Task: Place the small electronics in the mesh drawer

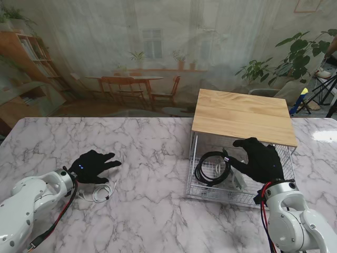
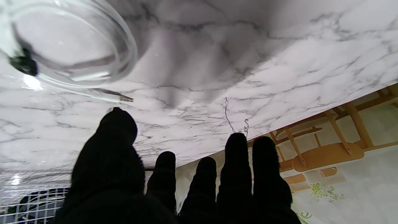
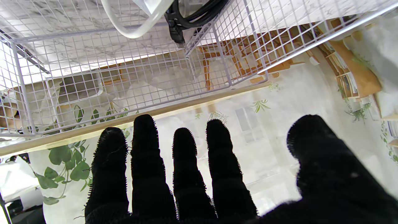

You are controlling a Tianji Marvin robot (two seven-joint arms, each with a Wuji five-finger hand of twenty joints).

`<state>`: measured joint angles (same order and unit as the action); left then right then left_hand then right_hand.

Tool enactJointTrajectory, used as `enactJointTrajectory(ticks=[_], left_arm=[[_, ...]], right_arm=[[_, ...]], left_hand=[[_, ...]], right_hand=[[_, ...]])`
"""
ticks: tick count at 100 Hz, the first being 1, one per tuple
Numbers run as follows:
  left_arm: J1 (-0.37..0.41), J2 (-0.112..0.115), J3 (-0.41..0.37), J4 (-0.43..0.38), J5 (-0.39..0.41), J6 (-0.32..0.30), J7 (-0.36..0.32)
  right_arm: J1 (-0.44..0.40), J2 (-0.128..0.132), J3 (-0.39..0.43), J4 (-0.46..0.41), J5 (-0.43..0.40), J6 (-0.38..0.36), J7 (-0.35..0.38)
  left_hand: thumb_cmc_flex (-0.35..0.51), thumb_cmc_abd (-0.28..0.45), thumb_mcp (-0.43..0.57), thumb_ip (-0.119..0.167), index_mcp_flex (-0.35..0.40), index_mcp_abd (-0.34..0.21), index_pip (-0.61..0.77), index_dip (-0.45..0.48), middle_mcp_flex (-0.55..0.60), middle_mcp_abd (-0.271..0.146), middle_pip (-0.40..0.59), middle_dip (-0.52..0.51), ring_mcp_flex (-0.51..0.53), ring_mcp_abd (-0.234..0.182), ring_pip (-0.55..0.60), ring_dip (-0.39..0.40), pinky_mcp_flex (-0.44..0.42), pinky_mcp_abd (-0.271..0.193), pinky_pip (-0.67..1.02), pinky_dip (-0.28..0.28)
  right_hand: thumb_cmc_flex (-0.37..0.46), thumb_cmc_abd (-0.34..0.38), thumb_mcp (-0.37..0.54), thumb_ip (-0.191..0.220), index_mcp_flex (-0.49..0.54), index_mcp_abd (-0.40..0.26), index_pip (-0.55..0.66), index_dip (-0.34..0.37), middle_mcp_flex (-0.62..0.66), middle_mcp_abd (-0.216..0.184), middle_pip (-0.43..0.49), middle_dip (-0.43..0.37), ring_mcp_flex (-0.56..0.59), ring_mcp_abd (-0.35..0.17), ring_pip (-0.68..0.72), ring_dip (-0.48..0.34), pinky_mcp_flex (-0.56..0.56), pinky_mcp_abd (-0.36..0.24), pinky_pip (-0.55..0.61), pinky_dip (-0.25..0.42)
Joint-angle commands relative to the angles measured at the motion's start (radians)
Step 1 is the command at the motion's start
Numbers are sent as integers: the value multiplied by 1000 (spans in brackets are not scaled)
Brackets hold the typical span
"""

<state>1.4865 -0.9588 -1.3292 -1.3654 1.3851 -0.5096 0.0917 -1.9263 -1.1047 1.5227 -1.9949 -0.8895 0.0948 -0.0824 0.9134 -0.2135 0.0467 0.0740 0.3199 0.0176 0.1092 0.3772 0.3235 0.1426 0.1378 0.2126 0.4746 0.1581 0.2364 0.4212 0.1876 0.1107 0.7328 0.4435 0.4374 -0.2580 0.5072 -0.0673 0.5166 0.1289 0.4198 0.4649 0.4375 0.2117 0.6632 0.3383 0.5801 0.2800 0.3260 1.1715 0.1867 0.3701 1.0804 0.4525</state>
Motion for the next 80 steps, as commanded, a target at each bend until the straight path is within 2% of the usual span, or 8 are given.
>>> enactJointTrajectory(ticks=[1,11,35,45,52,64,73,80], left_arm=[[18,4,-5,-6,-3,-20,-17],[31,5,-17,-8,-7,-49,-25],[37,3,-14,21,-50,-79,-34],[49,2,-25,16,-56,-87,-40],[59,1,-35,11,-60,-96,-42],[78,2,-52,-5,-52,-109,-45],[85,5,-54,-7,-29,-109,-25],[81,12,-42,3,8,-99,14]], right_arm=[[-6,-3,-2,6,0,8,-6],[-6,-4,-4,7,1,10,-11],[-7,-4,-10,9,-1,19,-16],[-9,-5,-9,8,-3,20,-17],[-10,-5,-9,8,-4,21,-19],[-9,-5,-10,9,-6,22,-20],[-8,-5,-10,11,-6,22,-20],[-7,-5,-11,12,-5,22,-20]], left_hand=[[26,-42,78,64,-39,-43,-16,-20,-48,-23,-2,3,6,-17,3,15,1,-26,7,15],[4,-80,214,121,-27,-87,3,-25,-69,-41,4,-6,8,-30,0,17,6,-36,7,22],[42,-93,344,118,20,-143,114,16,-59,-66,42,-2,20,-48,3,19,18,-52,18,29],[5,-105,395,142,30,-128,214,82,-48,-72,51,5,23,-51,4,22,22,-58,26,34],[-38,-123,440,175,27,-118,274,130,-43,-73,52,9,22,-53,5,23,22,-63,31,38],[-56,-133,454,190,15,-102,279,137,-40,-77,53,10,21,-55,6,25,27,-71,35,41],[-73,-145,446,188,3,-102,268,130,-30,-84,56,14,7,-59,1,26,22,-78,37,44],[-47,-149,395,131,-3,-100,219,87,-18,-89,62,24,-3,-67,1,29,25,-102,36,47]], right_hand=[[-15,16,-15,19,-26,-23,19,10,-19,2,-27,-10,-39,15,-86,-5,-14,5,-14,-13],[-15,15,-17,19,-28,-24,22,10,-17,0,-27,-10,-38,15,-86,-5,-16,5,-16,-13],[-10,17,-16,20,-31,-25,29,11,-14,1,-30,-11,-38,14,-85,-6,-20,8,-21,-13],[-9,17,-15,20,-33,-27,31,10,-14,0,-32,-11,-39,14,-85,-6,-22,9,-22,-12],[-10,18,-15,19,-33,-26,32,10,-15,0,-33,-11,-39,13,-85,-6,-24,9,-24,-12],[-9,16,-14,19,-36,-27,34,10,-13,-1,-33,-11,-39,14,-85,-6,-26,10,-27,-13],[-10,17,-13,19,-36,-27,35,10,-13,0,-34,-11,-39,15,-86,-6,-26,10,-28,-12],[-12,16,-13,19,-36,-27,36,9,-13,-2,-33,-10,-39,13,-85,-6,-28,10,-29,-12]])
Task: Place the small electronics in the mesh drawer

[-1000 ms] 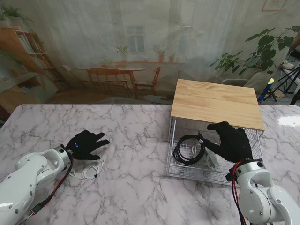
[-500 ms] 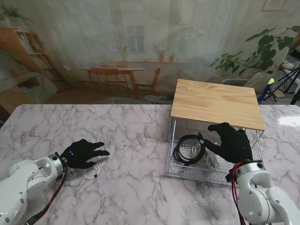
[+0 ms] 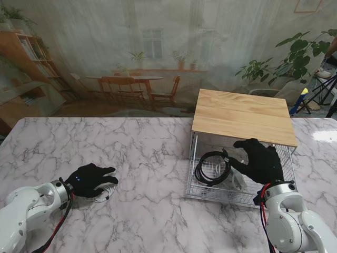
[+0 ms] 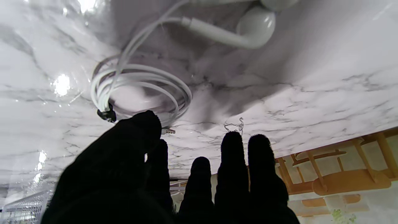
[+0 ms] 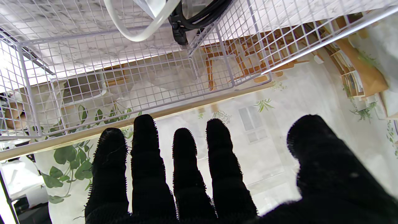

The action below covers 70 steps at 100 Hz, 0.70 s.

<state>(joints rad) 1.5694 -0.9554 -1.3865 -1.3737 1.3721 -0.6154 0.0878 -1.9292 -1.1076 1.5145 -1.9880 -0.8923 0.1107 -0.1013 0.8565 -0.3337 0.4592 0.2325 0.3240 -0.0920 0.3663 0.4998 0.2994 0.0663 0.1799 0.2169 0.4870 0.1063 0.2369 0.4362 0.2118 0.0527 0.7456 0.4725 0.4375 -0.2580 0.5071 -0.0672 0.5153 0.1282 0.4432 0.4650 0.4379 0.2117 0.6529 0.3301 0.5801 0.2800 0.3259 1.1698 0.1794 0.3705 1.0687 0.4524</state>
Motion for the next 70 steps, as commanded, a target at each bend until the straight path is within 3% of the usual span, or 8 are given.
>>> enactJointTrajectory(ticks=[1,9,20,28,34,51,70], left_arm=[[-3,9,17,13,22,9,20],[-7,4,25,24,-7,15,2],[-12,6,35,32,-6,29,-4],[-15,6,42,37,-12,32,-11],[-15,6,44,39,-13,33,-13],[-19,8,58,53,-4,39,22],[-27,14,84,66,16,54,30]], right_arm=[[-4,-2,-3,5,-1,6,-1],[-2,-2,-4,7,0,7,-1],[-1,-2,-6,10,2,8,-5],[-1,-3,-7,11,2,12,-8],[-1,-3,-8,11,1,12,-9],[-2,-4,-8,11,1,14,-14],[-2,-6,-8,11,10,16,-21]], left_hand=[[16,-30,-20,-33,-10,10,-45,-41,6,-12,21,20,-15,-15,1,14,2,-47,23,17],[60,-28,-52,-72,-42,10,-134,-129,2,-7,24,20,-16,-15,-2,5,9,-65,18,2],[88,-21,-60,-84,-63,4,-196,-212,-10,0,22,12,-11,-16,0,-4,21,-71,22,-12],[104,-17,-61,-89,-45,-7,-186,-222,-14,0,21,9,-9,-14,2,-5,24,-68,27,-13],[131,-9,-85,-113,-20,-18,-121,-208,-8,-3,27,7,-7,-14,6,-6,24,-67,35,-15],[174,2,-183,-181,95,-6,146,-4,32,2,59,39,12,-17,20,2,38,-67,62,-9],[217,-26,-246,-210,45,-4,393,351,69,4,101,122,33,-13,39,19,48,-64,81,-4]], right_hand=[[-13,17,-13,19,-35,-27,13,9,-13,-3,-23,-2,-40,13,-85,-5,-21,9,-18,-12],[-15,16,-14,19,-36,-26,13,9,-13,-1,-23,-1,-40,14,-85,-5,-22,9,-19,-12],[-17,15,-15,19,-36,-27,14,8,-14,-2,-23,-1,-40,13,-86,-5,-23,10,-20,-11],[-17,16,-15,19,-37,-28,14,7,-13,-2,-23,-1,-40,14,-86,-5,-23,10,-20,-10],[-17,16,-16,19,-37,-26,14,7,-14,-2,-23,-1,-41,13,-86,-5,-23,9,-19,-10],[-15,15,-17,20,-38,-26,15,6,-13,-1,-23,0,-42,14,-86,-5,-25,10,-21,-9],[-14,17,-18,20,-39,-26,15,6,-14,0,-23,0,-41,15,-86,-5,-26,11,-22,-8]])
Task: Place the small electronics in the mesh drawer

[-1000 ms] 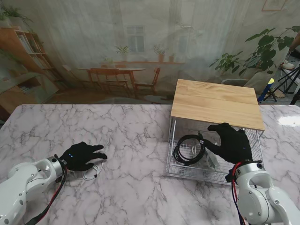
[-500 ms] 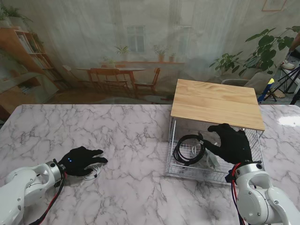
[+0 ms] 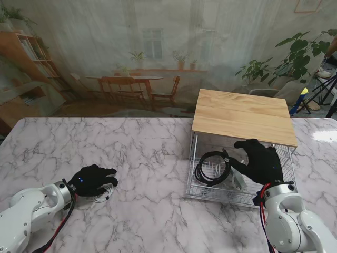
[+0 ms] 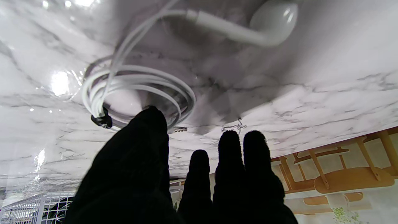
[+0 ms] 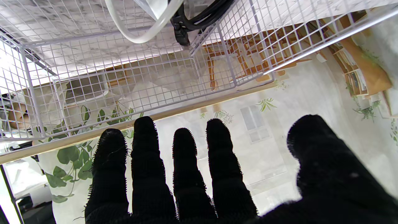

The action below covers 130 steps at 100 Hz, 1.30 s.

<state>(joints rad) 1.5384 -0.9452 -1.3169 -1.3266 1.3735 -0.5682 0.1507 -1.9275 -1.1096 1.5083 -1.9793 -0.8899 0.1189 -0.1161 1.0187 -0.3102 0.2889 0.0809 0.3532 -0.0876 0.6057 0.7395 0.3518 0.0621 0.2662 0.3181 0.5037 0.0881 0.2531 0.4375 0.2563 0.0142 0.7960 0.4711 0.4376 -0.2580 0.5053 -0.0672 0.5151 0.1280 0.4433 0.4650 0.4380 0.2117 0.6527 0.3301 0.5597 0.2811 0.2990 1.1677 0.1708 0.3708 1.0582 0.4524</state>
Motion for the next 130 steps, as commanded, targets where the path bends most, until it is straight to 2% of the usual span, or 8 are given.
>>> enactJointTrajectory(ticks=[1,15,33,43,48,56,86,130], left_arm=[[3,4,16,19,14,7,-36],[-12,11,44,31,35,13,-44],[-39,21,96,64,55,28,-17],[-55,24,125,88,56,38,13],[-61,24,136,98,52,45,29],[-70,23,152,117,45,57,70],[-76,18,171,148,31,93,187],[-32,9,43,13,82,54,187]], right_arm=[[-4,-4,-2,2,9,8,-7],[-4,-7,-3,3,17,9,-22],[-6,-9,-3,2,21,12,-31],[-10,-10,0,1,25,14,-36],[-12,-11,2,-1,27,14,-40],[-16,-13,5,-1,28,12,-47],[-17,-15,5,0,37,13,-61],[-18,-15,12,-8,42,-3,-55]], left_hand=[[55,-51,-77,-59,13,-9,163,123,19,7,16,24,18,5,24,18,5,-25,32,-2],[94,-57,-93,-59,-14,-5,313,286,90,-9,62,78,63,-11,37,28,35,-34,50,2],[132,-56,-92,-55,13,22,466,411,271,-43,139,135,230,-16,108,74,138,-25,119,16],[156,-48,-80,-50,51,39,539,447,419,-55,61,378,308,-6,160,142,195,-21,173,16],[191,-54,-95,-39,75,46,569,466,512,-60,-38,501,344,4,177,243,219,-19,199,28],[211,-58,-78,-22,108,53,612,502,554,-64,1,581,387,18,244,327,251,-11,244,56],[185,-83,-4,13,135,52,639,550,576,-57,52,633,408,46,373,399,283,-25,316,130],[179,-81,8,9,134,51,635,555,578,-54,48,636,415,47,383,388,293,-29,323,143]], right_hand=[[-14,16,-16,20,-39,-26,15,5,-14,0,-23,0,-21,13,-59,-3,-19,10,-12,-8],[-11,17,-15,20,-39,-25,16,5,-14,-1,-22,0,-19,12,-58,-3,-19,10,-13,-8],[-7,21,-12,21,-42,-25,17,5,-13,-1,-19,2,-19,12,-58,-3,-20,11,-14,-7],[-7,21,-11,20,-43,-26,18,6,-11,-2,-17,3,-18,11,-58,-3,-20,10,-14,-7],[-4,22,-9,21,-42,-26,20,6,-11,-1,-15,4,-18,12,-58,-3,-21,10,-15,-7],[-3,24,-7,21,-44,-25,21,6,-9,-3,-13,5,-17,11,-57,-3,-20,11,-15,-7],[-2,28,-1,19,-48,-26,26,6,-6,-2,-7,7,-13,10,-56,-2,-20,11,-16,-6],[-8,25,-2,19,-49,-26,28,3,-3,-3,-8,8,-13,12,-56,-2,-19,10,-15,-5]])
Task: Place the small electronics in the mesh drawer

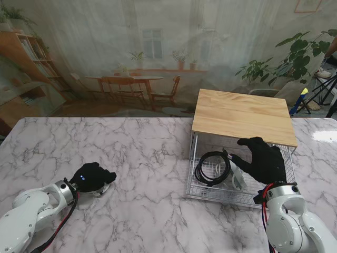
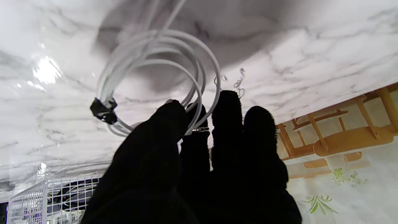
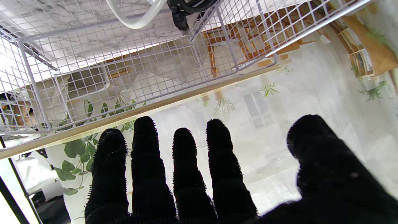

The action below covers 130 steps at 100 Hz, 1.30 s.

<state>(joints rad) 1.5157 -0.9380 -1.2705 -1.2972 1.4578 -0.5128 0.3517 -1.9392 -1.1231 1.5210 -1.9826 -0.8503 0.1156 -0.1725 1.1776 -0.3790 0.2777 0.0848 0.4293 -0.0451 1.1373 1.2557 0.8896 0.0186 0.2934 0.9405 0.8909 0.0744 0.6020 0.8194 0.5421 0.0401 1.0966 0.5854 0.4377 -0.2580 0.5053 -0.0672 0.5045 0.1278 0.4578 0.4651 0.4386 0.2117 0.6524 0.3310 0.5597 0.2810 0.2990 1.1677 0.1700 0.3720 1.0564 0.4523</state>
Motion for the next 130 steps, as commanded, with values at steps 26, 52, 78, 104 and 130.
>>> enactJointTrajectory(ticks=[26,52,78,104,130], left_arm=[[4,-9,-61,-100,3,-18,-41],[-25,-20,-75,-143,-12,-25,-44],[-58,-38,-73,-202,-51,-46,-53],[-102,-55,-66,-269,-98,-79,-87],[-145,-73,-52,-322,-165,-99,-139]], right_arm=[[-3,0,-1,-9,3,1,13],[6,2,0,-9,9,-10,23],[19,3,-1,-4,20,-24,37],[38,6,-5,-7,29,-44,54],[59,7,-13,-4,43,-59,65]], left_hand=[[24,-4,12,-3,50,13,96,45,35,-8,14,16,25,57,31,-2,6,-55,18,30],[30,-3,7,-4,50,14,93,49,34,-3,11,19,26,57,30,-6,7,-54,16,32],[32,-2,2,-1,50,15,89,52,37,-2,7,19,28,58,30,-8,11,-53,13,32],[33,0,-5,-1,49,17,86,55,37,0,3,21,30,58,30,-9,13,-51,12,33],[38,2,-7,2,48,19,83,58,37,0,1,24,31,57,30,-9,15,-52,11,35]], right_hand=[[-8,25,-5,19,-37,-27,13,1,-1,-3,-9,7,-13,11,-56,-2,-18,9,-13,-4],[-8,25,-7,20,-33,-28,14,1,4,-3,-10,7,-13,11,-56,-1,-18,10,-13,-4],[-11,19,-9,19,-30,-27,14,0,7,-5,-12,7,-12,10,-56,-1,-17,9,-13,-4],[-16,14,-9,20,-28,-28,13,-1,8,-5,-13,8,-13,11,-57,-2,-16,9,-13,-4],[-20,7,-10,20,-27,-29,12,-1,7,-5,-16,7,-14,10,-57,-2,-16,10,-13,-4]])
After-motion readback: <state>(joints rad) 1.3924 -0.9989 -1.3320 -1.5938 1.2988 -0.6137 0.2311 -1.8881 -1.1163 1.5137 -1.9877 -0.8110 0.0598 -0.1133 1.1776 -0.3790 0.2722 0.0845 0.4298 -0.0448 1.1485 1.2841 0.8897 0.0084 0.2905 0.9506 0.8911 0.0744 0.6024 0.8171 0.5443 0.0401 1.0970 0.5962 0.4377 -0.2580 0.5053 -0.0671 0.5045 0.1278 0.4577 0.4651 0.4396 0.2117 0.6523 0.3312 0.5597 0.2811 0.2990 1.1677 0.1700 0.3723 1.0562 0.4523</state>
